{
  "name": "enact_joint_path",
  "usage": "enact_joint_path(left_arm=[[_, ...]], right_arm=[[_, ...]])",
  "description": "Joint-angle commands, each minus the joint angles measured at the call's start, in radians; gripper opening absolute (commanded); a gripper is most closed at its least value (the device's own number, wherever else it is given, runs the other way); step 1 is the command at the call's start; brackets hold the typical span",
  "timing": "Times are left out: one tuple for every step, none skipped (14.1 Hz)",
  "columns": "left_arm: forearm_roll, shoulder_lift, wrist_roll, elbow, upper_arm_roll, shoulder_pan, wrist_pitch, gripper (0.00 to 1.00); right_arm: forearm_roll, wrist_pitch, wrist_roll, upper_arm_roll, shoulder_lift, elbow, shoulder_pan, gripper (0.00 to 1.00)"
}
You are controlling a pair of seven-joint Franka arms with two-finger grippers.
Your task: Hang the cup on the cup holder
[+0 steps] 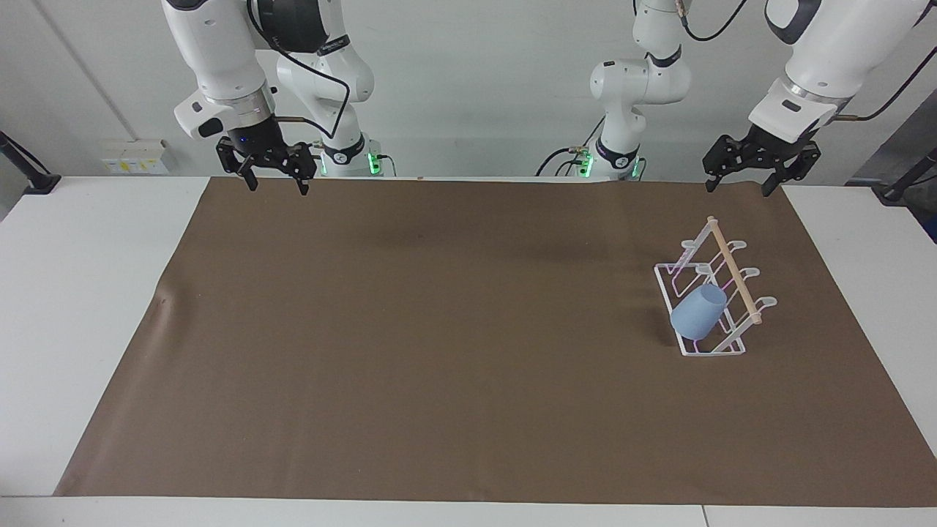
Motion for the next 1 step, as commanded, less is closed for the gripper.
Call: enact_joint_path(left_arm=[[0.001,-0.022,0.02,-0.02,-0.006,0.014,0.01,1.0]], right_arm=[[0.027,-0.011,-0.034,-0.006,-0.012,-0.001,-0.022,1.0]])
